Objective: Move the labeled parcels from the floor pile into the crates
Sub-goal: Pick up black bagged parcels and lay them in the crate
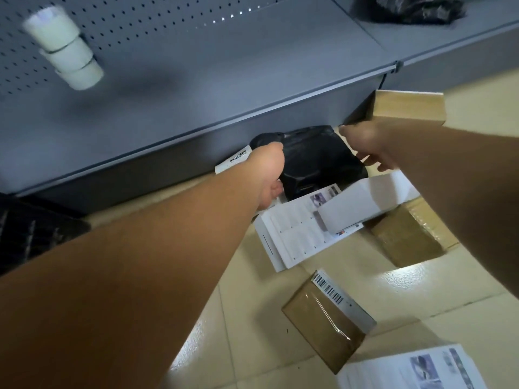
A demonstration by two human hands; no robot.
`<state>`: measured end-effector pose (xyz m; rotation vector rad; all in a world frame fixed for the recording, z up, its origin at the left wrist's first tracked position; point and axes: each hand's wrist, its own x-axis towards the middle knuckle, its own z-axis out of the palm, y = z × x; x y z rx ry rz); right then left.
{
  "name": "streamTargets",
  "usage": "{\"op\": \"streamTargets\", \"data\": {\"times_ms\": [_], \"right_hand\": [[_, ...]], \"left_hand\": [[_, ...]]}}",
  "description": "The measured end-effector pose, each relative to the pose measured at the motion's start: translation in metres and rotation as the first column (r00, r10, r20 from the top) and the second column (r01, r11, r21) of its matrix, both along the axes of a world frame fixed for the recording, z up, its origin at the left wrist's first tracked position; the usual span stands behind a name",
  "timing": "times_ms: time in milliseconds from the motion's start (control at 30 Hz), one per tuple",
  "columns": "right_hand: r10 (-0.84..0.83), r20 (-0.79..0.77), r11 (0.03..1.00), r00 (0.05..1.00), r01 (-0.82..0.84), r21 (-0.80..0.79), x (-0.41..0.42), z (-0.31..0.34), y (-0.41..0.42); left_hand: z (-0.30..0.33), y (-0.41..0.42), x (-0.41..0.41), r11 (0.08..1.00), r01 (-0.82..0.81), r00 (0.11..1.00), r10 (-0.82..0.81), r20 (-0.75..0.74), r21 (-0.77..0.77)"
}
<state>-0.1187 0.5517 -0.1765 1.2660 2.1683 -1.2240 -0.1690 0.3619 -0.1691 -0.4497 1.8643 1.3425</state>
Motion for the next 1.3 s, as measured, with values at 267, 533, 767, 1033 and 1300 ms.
{"op": "streamTargets", "data": {"times_ms": [267, 533, 767, 1033, 1300], "right_hand": [[-0.064, -0.032, 0.99, 0.997, 0.059, -0.125, 0.0, 0.002, 0.001], [-0.063, -0.136, 0.985, 0.989, 0.039, -0.17, 0.017, 0.033, -0.003], [-0.121, -0.212, 0.973, 0.97, 0.073, -0.221, 0.024, 0.077, -0.022], [-0.197, -0.325, 0.949, 0.925, 0.096, -0.301, 0.018, 0.129, -0.075], [-0.143, -0.42, 0.941, 0.896, -0.007, -0.337, -0.003, 0.167, -0.172]], "left_hand": [[0.002, 0.0, 0.002, 0.999, 0.043, 0.999, -0.043, -0.006, 0.033], [0.027, -0.027, 0.004, 0.991, 0.109, 0.992, -0.104, -0.071, 0.073], [0.06, -0.067, 0.014, 0.99, 0.097, 0.981, -0.078, -0.176, 0.104], [0.116, -0.136, 0.01, 0.984, 0.03, 0.958, 0.022, -0.286, 0.173], [0.166, -0.233, -0.011, 0.952, -0.154, 0.925, 0.233, -0.3, 0.265]]}}
